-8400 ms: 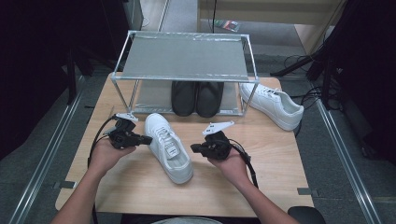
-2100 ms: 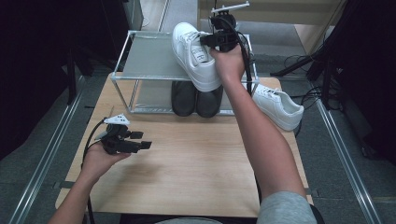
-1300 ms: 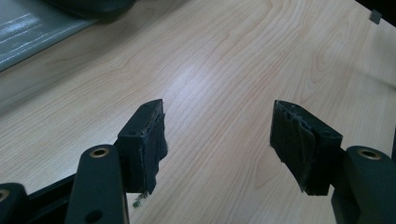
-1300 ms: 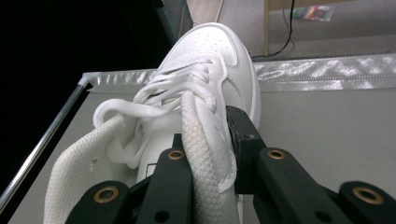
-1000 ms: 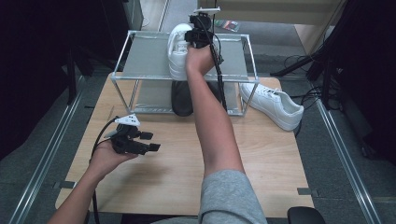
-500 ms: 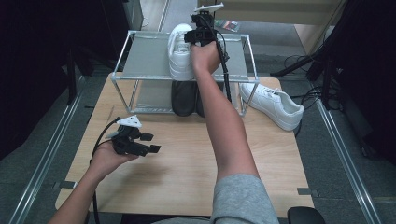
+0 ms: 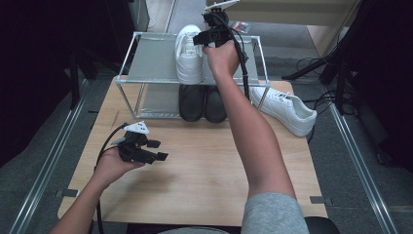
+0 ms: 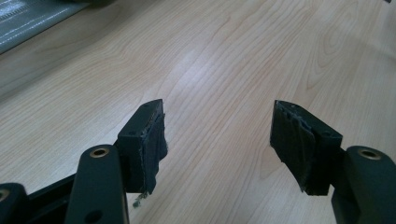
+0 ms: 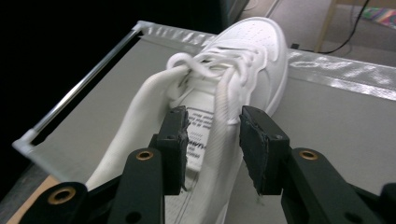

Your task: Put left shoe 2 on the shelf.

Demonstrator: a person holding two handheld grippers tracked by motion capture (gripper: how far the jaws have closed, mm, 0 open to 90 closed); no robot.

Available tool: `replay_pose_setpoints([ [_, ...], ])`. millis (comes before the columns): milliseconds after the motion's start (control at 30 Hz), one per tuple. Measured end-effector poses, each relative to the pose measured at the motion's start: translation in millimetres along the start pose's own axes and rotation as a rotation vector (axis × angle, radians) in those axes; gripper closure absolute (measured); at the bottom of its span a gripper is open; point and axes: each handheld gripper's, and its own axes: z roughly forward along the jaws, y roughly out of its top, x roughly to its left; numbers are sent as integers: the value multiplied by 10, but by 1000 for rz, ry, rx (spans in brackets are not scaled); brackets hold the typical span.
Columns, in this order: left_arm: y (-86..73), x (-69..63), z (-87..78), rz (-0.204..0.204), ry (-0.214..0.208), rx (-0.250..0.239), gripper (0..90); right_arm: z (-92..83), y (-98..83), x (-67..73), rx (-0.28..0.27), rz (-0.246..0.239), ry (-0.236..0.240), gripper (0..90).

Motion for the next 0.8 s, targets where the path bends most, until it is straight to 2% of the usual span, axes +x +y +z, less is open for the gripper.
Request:
replay_pose_setpoints([
  [33, 2, 11, -5, 0, -4, -2, 365, -39, -25, 6, 0, -4, 29, 614],
  [67, 2, 11, -5, 0, -4, -2, 365, -39, -25, 6, 0, -4, 29, 614],
  [233, -1, 27, -8, -11, -2, -5, 365, -137, -139, -31, 2, -25, 97, 593],
  [467, 9, 46, -8, -20, -5, -8, 365, -246, -203, -30, 10, -73, 122, 558],
  [567, 14, 56, -8, -23, -2, -9, 365, -344, -229, -37, -13, -90, 133, 562],
  [733, 18, 59, 6, -24, -7, -5, 365, -440, -284, -60, -18, -91, 156, 564],
  [800, 22, 59, 14, -24, -7, -6, 365, -483, -322, -63, -18, -105, 156, 557],
])
